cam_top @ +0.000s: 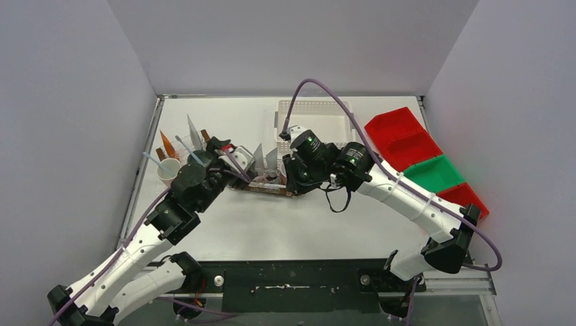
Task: Prepare toiletry sets of a toothbrush and toothpaste on the tray
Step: Pick up the toothbrush from the storage box.
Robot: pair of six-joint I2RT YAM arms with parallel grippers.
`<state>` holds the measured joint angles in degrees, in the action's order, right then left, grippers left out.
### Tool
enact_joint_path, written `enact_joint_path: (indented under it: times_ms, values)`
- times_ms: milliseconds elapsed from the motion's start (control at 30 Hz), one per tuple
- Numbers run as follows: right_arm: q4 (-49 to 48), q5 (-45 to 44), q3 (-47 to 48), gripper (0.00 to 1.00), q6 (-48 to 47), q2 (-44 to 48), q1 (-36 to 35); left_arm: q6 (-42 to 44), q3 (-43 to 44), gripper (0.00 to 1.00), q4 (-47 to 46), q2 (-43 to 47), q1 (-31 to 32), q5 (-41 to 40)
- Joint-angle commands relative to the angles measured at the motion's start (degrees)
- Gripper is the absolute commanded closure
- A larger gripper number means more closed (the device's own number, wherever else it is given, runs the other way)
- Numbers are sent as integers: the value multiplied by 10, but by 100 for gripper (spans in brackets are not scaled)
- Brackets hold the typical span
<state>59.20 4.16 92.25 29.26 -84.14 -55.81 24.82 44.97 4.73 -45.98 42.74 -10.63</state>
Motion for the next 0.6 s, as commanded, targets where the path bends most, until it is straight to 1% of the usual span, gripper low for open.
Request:
enact_joint_path:
  times_ms: [0,167,333,433,567]
  values:
    - [-18,-88,-2,100,34,6,-27,-120,-16,16,-87,31,-58,29]
    - [-22,-132,0,100,48,-12,-49,-217,-40,11,-120,60,-123,35]
    - [-28,-168,1,100,54,-27,-55,-289,-64,7,-141,91,-178,29]
    - [-38,-177,-2,100,56,-32,-55,-314,-77,5,-147,110,-200,22]
    - [-57,-186,-8,100,56,-38,-55,-321,-85,4,-152,124,-212,8]
